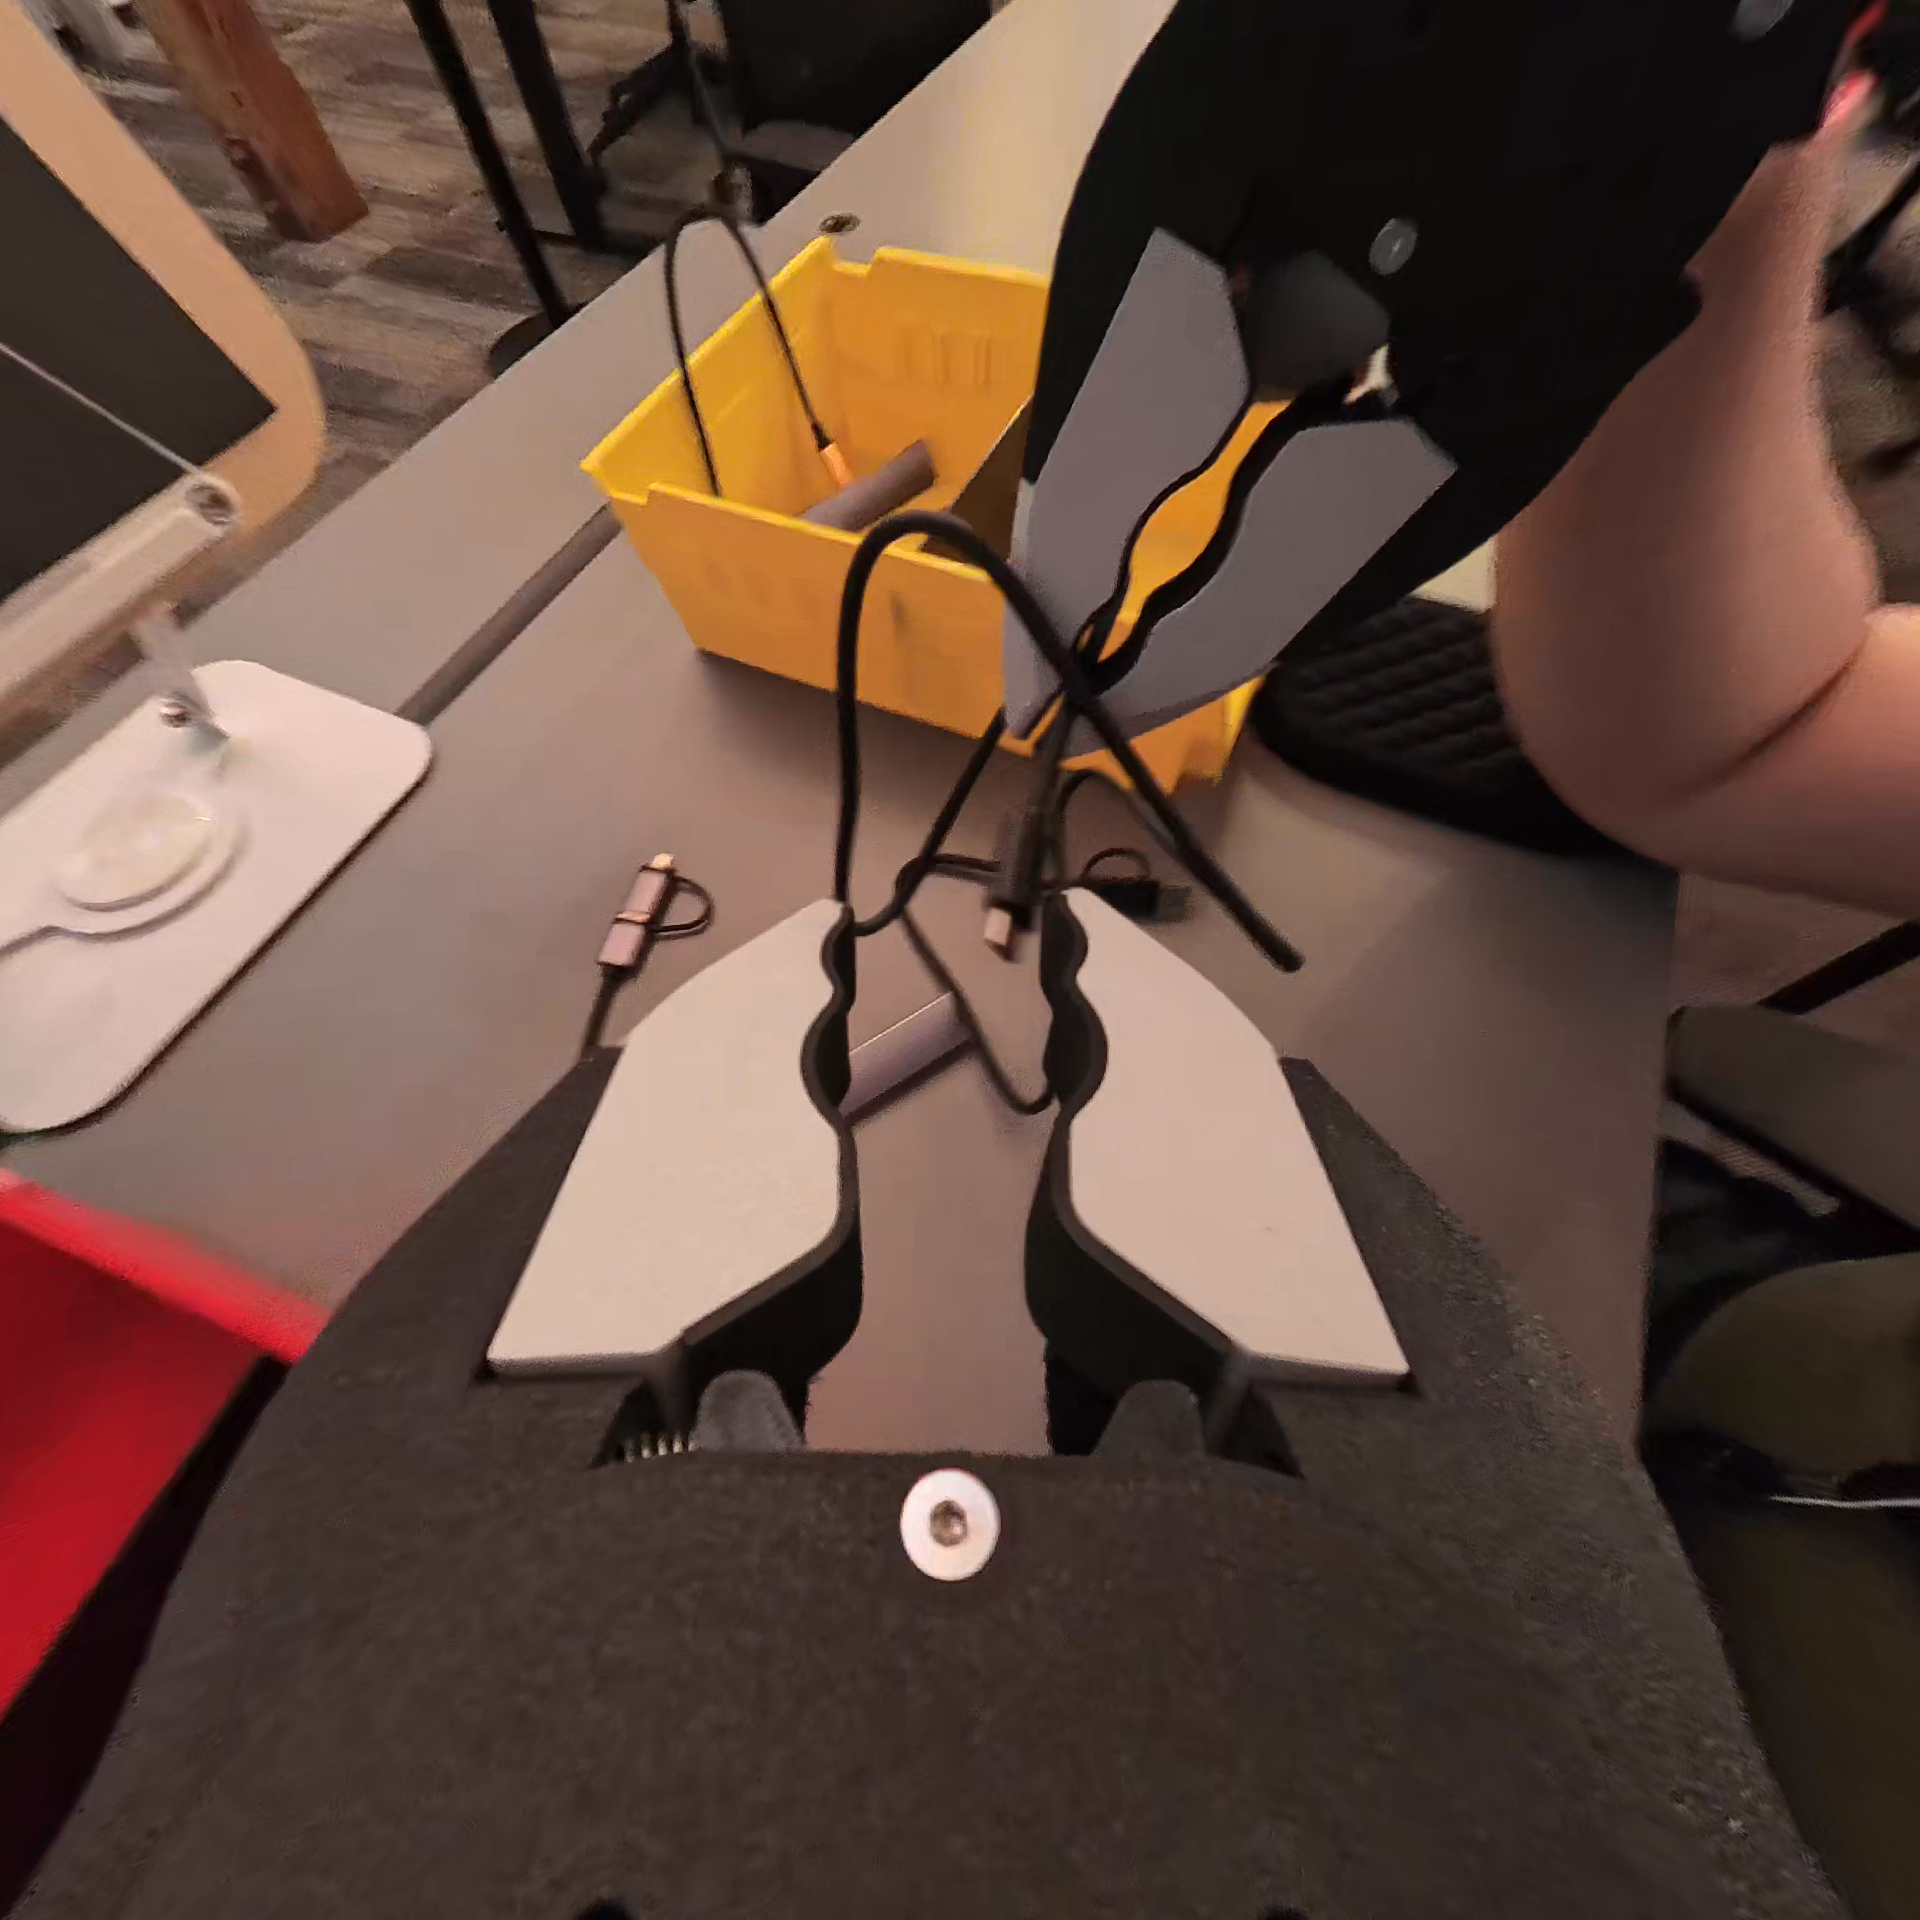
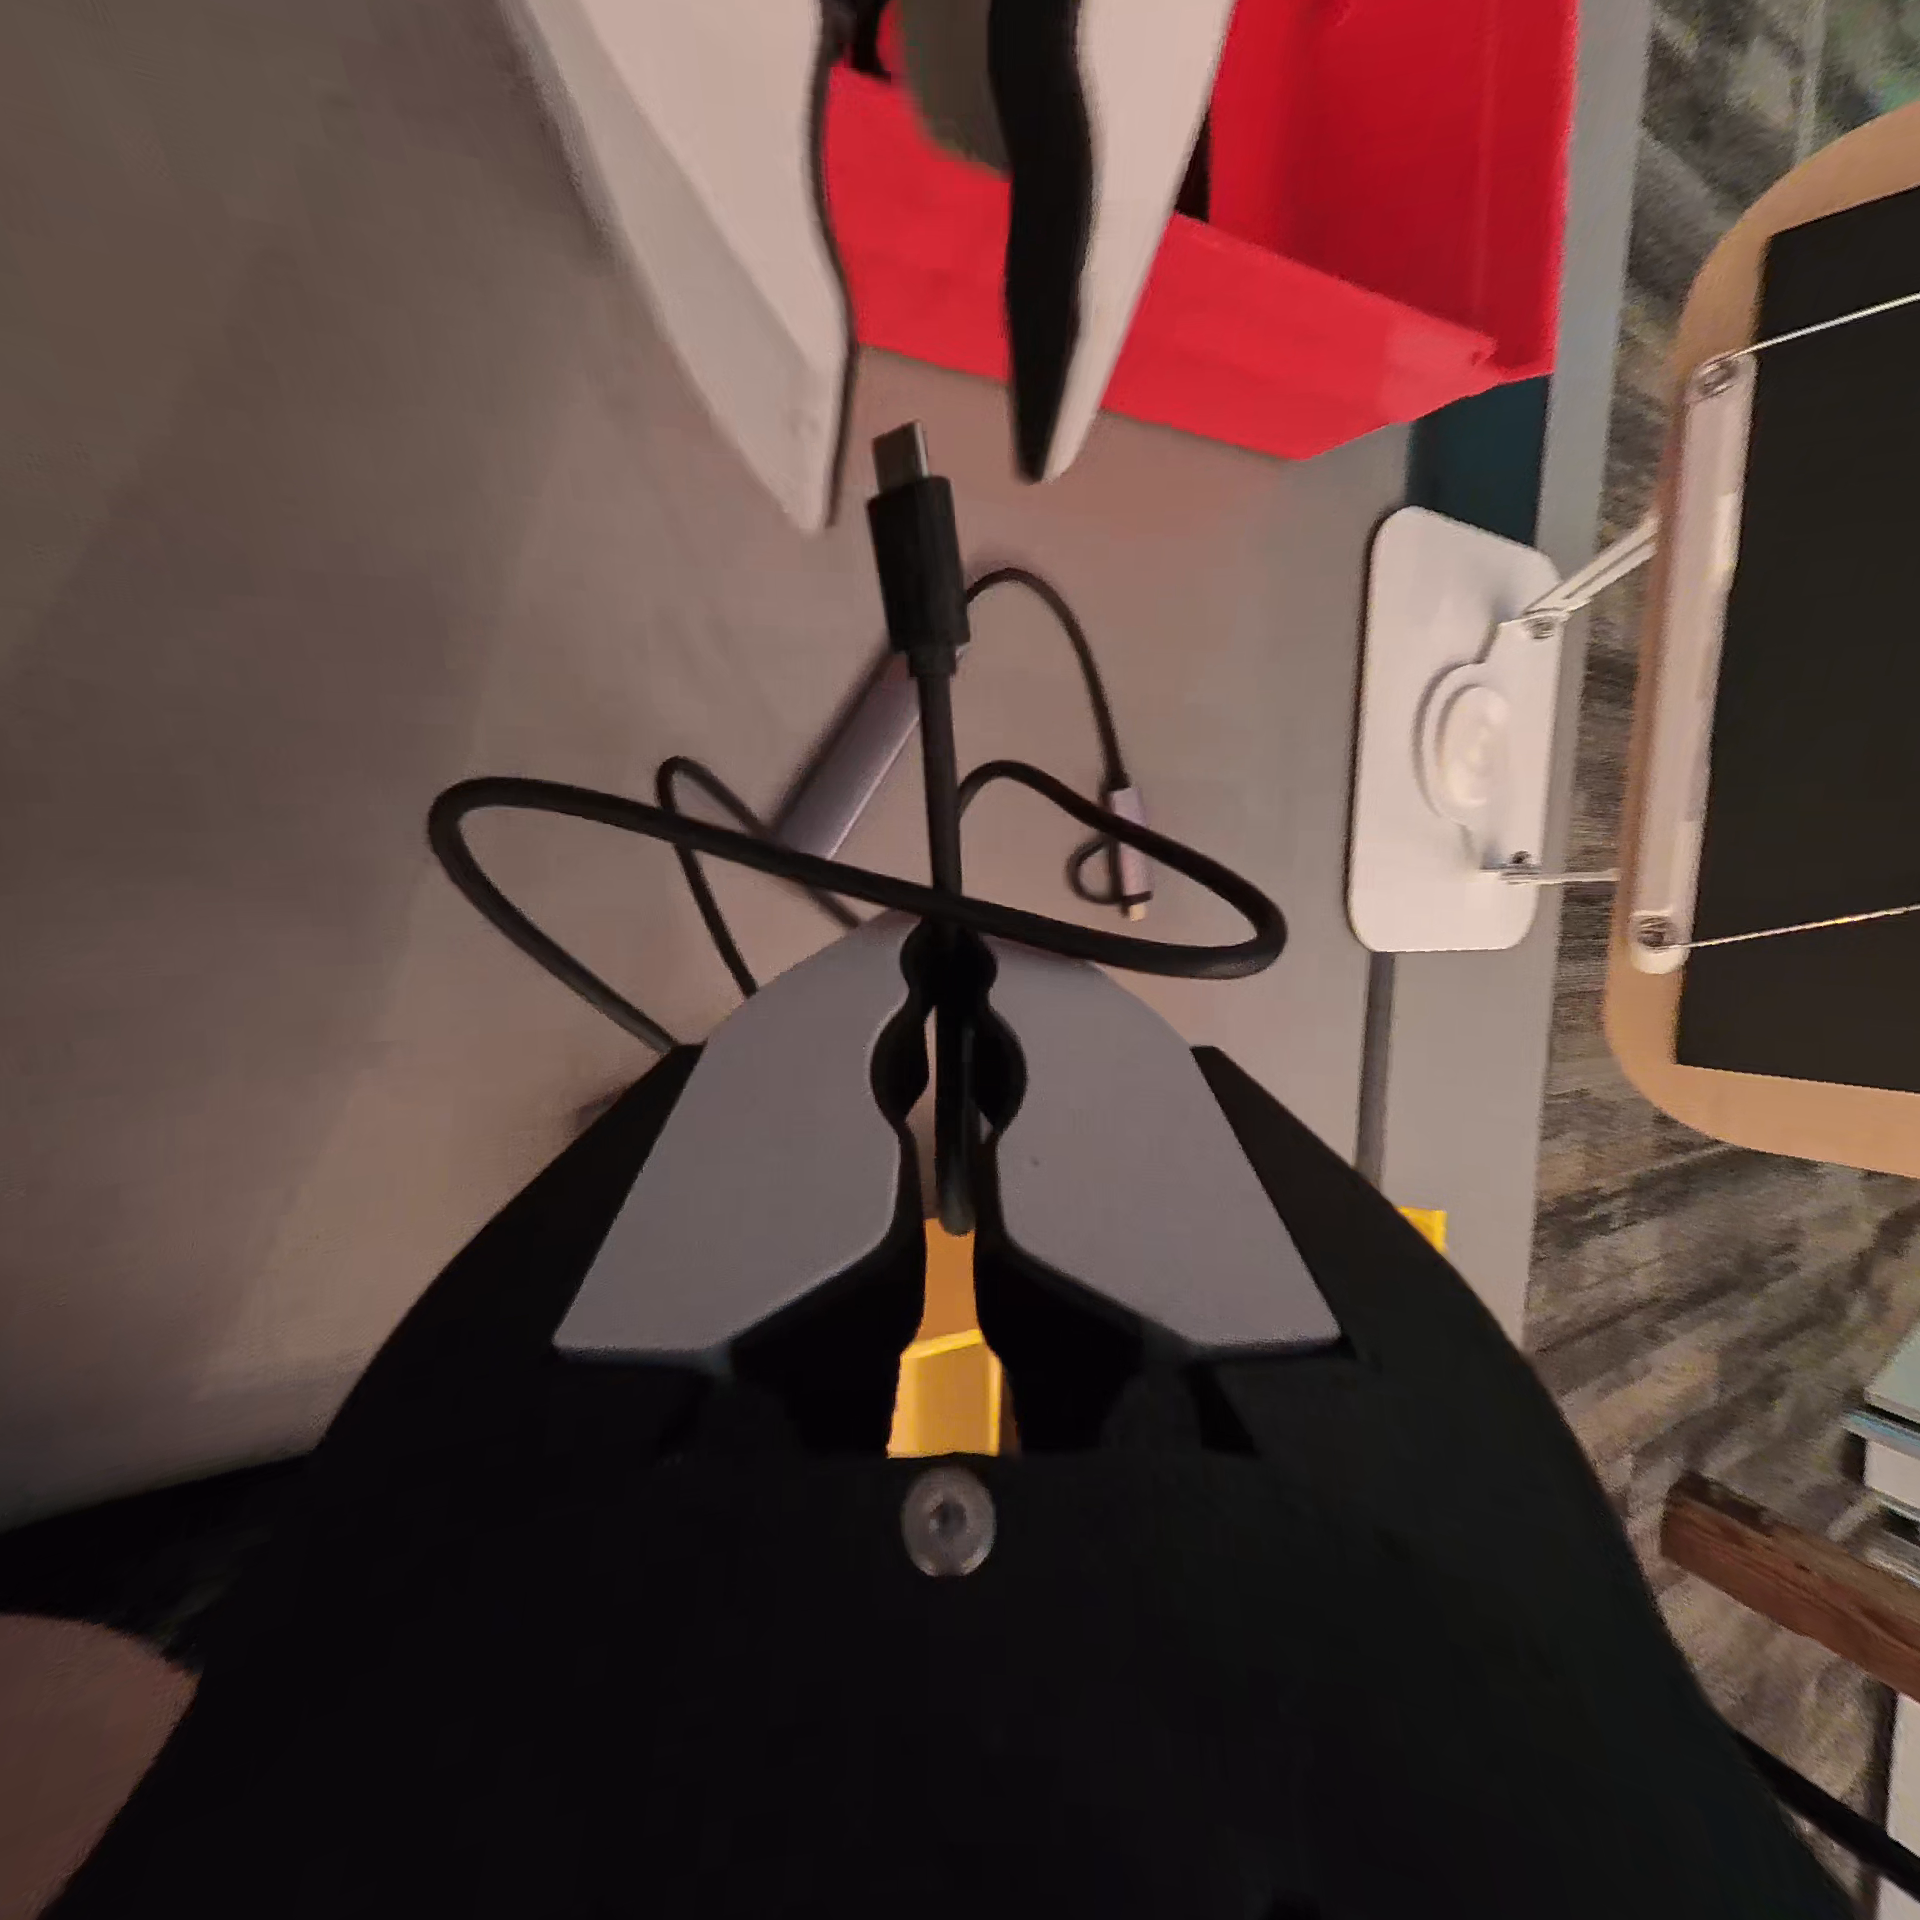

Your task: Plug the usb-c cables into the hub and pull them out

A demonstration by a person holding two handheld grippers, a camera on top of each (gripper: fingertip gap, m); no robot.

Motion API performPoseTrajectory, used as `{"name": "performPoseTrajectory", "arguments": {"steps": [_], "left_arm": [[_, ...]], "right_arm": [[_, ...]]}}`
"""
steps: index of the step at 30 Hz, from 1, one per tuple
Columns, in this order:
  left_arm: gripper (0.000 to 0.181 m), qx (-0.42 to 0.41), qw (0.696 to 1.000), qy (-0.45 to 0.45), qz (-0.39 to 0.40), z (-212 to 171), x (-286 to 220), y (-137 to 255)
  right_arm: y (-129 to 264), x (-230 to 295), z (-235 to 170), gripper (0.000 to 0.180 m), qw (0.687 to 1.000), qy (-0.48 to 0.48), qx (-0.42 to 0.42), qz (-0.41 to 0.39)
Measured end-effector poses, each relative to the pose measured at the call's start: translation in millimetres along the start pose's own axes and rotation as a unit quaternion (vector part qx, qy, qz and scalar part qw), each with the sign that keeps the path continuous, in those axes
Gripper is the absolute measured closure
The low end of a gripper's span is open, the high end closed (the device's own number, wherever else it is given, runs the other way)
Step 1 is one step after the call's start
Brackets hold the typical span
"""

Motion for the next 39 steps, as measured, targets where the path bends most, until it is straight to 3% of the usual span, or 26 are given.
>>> {"name": "performPoseTrajectory", "arguments": {"steps": [2, 7, 10, 15, 17, 20, 23, 28, 33, 35, 37, 39], "left_arm": [[0.147, -0.031, 0.998, 0.036, -0.044, 2, -2, 1], [0.15, -0.097, 0.992, 0.061, -0.06, 11, 3, 10], [0.173, -0.105, 0.989, 0.06, -0.091, 12, 0, 8], [0.175, -0.125, 0.987, 0.063, -0.075, 16, 6, 13], [0.175, -0.131, 0.986, 0.082, -0.069, 16, 11, 17], [0.175, -0.126, 0.986, 0.097, -0.055, 16, 22, 24], [0.175, -0.074, 0.992, 0.091, -0.04, 16, 33, 28], [0.175, -0.021, 0.994, 0.1, 0.03, 26, 57, 30], [0.175, -0.055, 0.99, 0.107, 0.078, 40, 78, 35], [0.175, -0.088, 0.984, 0.116, 0.098, 43, 85, 45], [0.175, -0.121, 0.979, 0.13, 0.1, 43, 89, 55], [0.175, -0.145, 0.976, 0.146, 0.074, 47, 86, 63]], "right_arm": [[2, -3, 5, 0.177, 1.0, -0.006, -0.019, -0.01], [7, -4, 17, 0.177, 0.997, 0.027, -0.069, -0.033], [10, -5, 23, 0.177, 0.994, 0.032, -0.095, -0.043], [4, -5, 25, 0.173, 0.988, 0.059, -0.136, -0.036], [1, -11, 20, 0.162, 0.989, 0.042, -0.136, -0.031], [4, -19, 16, 0.153, 0.987, -0.004, -0.162, 0.01], [22, -33, 17, 0.153, 0.979, -0.047, -0.198, 0.0], [55, 5, 64, 0.16, 0.944, -0.08, -0.307, 0.093], [3, 21, 97, 0.163, 0.937, -0.188, -0.278, 0.096], [-18, 16, 108, 0.167, 0.908, -0.28, -0.301, 0.075], [-30, 30, 124, 0.176, 0.863, -0.322, -0.376, 0.104], [-43, 33, 127, 0.175, 0.855, -0.324, -0.4, 0.065]]}}
Point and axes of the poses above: each gripper's, where its closed fingertips meet, y back along the fingers, z out of its top, x = y × z across the jaws, the point moved 4 cm from there along y, back along the fingers, and after that the axes turned 12 degrees about -y, right-handed, at the moved point
